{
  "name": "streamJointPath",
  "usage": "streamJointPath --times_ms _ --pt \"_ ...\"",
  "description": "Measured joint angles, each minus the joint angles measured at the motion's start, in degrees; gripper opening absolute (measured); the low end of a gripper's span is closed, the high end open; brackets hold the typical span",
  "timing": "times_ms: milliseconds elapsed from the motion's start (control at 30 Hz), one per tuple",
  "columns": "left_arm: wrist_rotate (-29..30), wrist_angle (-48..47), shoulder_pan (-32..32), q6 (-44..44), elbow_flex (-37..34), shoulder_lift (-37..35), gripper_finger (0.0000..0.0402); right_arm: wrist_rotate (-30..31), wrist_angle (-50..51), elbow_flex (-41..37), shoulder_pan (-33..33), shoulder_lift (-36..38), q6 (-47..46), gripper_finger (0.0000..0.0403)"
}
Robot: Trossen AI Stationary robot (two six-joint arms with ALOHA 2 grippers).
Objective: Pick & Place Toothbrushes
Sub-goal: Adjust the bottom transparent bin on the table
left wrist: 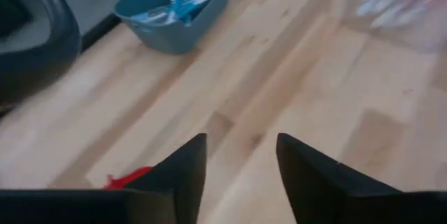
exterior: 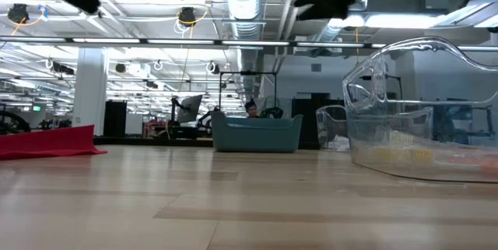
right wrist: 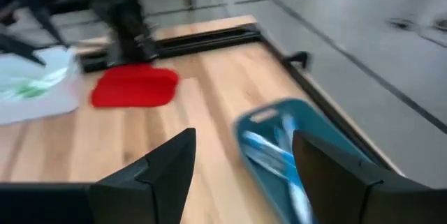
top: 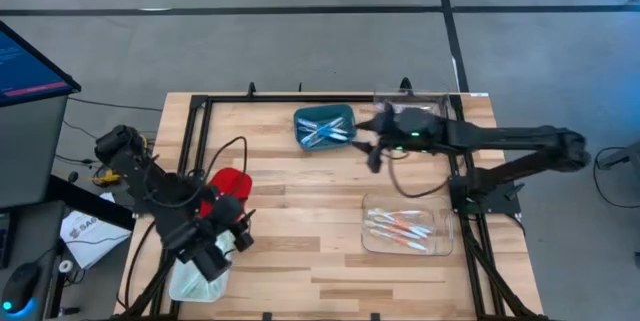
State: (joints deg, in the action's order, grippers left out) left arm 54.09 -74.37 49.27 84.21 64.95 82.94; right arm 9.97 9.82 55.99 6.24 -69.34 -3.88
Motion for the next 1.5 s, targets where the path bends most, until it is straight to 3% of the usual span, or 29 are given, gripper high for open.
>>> streamJointPath --times_ms 233,367,433,600,800,900,1033,1100,1500 --pt "1.48 0.33 -3.89 -3.24 -7.03 0.02 0.0089 2.07 1.19 -13.19 0.77 17.16 -9.67 0.0233" --pt "1.55 0.49 -7.25 -6.1 -10.13 -1.28 0.002 1.98 1.91 -16.76 -2.63 21.27 -11.63 0.0233" --pt "0.87 1.01 -8.98 -7.8 -11.59 -2.47 0.0008 1.78 2.01 -17.25 -4.47 21.48 -11.63 0.0233" --pt "-4.37 3.11 -12.17 -12.58 -14.62 -6.24 0.0003 3.43 2.27 -17.25 -8.09 20.01 -9.94 0.0233" --pt "-4.93 8.88 -11.02 -13.49 -17.9 -10.99 0.0003 8.01 8.54 -17.18 -5.89 13.46 -15.19 0.0206" --pt "-4.94 12.19 -10.0 -14.0 -19.23 -12.51 0.0002 7.81 15.72 -16.94 -4.55 9.2 -21.11 0.0156" --pt "-4.92 17.87 -9.22 -18.51 -20.55 -13.78 0.0002 7.92 26.74 -14.43 -3.76 4.87 -26.6 0.0041" --pt "-4.93 20.77 -9.17 -21.44 -20.89 -14.08 0.0002 7.76 30.82 -12.9 -4.04 3.63 -27.62 0.0014" --pt "-5.23 29.48 -9.15 -30.0 -20.99 -14.01 0.0002 6.15 41.12 -10.41 -5.48 -2.53 -30.71 0.0002"
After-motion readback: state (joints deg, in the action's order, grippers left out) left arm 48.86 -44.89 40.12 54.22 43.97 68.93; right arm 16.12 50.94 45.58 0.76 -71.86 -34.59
